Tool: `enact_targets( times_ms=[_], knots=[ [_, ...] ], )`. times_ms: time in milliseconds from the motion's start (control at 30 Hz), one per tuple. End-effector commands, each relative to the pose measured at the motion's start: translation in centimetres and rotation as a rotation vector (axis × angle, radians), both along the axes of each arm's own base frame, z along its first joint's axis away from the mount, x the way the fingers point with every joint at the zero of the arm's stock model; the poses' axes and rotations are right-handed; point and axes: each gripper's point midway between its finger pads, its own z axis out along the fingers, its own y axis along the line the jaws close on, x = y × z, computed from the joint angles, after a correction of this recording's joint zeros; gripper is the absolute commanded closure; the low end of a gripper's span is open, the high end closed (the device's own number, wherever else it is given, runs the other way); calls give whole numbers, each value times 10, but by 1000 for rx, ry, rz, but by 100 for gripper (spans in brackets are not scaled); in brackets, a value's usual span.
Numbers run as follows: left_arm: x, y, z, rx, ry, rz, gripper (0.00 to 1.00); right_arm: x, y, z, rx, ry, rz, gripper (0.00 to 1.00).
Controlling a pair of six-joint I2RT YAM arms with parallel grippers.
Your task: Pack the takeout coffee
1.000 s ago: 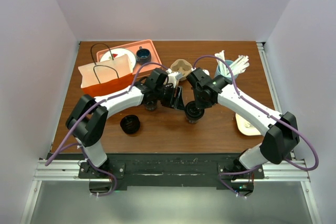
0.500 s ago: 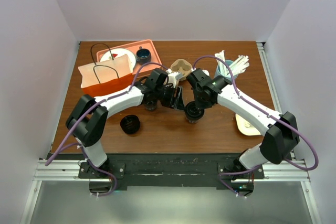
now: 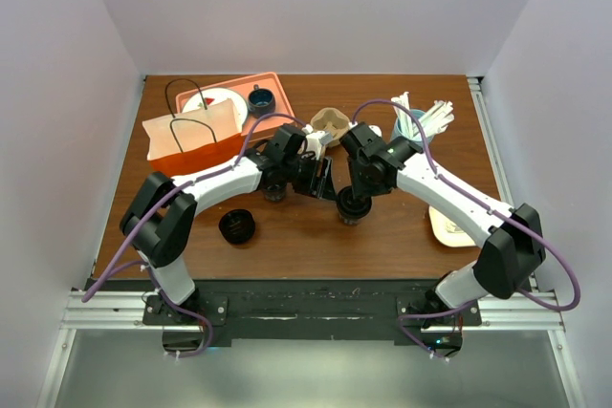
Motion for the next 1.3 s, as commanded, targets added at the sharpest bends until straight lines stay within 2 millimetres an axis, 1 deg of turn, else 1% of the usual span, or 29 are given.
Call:
enact_targets(
  times_ms=[0, 33, 67, 100, 133, 167, 233, 300, 333, 367, 433, 533, 633, 833, 1100, 1267],
  knots=[
    [13, -9, 27, -38, -80, -11, 39, 14, 4, 35, 98, -83, -8, 54],
    [14, -9, 27, -38, -80, -9, 39, 13, 2, 33, 107, -76, -3, 51],
    [13, -8, 29, -39, -83, -10, 38, 17, -2, 40, 135, -100, -10, 49],
    [13, -8, 31, -42, -86, -12, 38, 15, 0, 40, 170, -84, 15, 48],
    [13, -8, 31, -42, -86, -12, 38, 12, -1, 35, 186, -66, 27, 44],
    [13, -8, 32, -41, -89, -14, 37, 15, -4, 37, 221, -71, 23, 42],
    [12, -8, 31, -38, -87, -17, 37, 8, 0, 31, 271, -27, 69, 39],
    [11, -7, 27, -30, -79, -22, 38, 8, -2, 29, 289, -25, 80, 38],
    [10, -7, 26, -30, -74, -23, 38, 4, 1, 25, 314, 1, 98, 37],
    [10, -7, 23, -26, -70, -25, 39, 6, 1, 24, 327, -1, 110, 38],
    [8, -8, 20, -27, -58, -29, 40, 2, 6, 18, 367, 33, 135, 38],
    [9, -10, 17, -26, -53, -32, 41, 2, 4, 9, 378, 68, 146, 39],
    [10, -12, 14, -23, -50, -34, 41, 1, 2, 3, 375, 82, 151, 39],
    [15, -14, 12, -16, -50, -30, 41, -4, 5, -6, 410, 104, 181, 40],
    [17, -14, 7, -4, -44, -28, 42, -2, 2, -18, 399, 123, 188, 44],
    [15, -15, 11, -6, -49, -32, 42, -1, 0, -19, 392, 127, 181, 46]
  ],
)
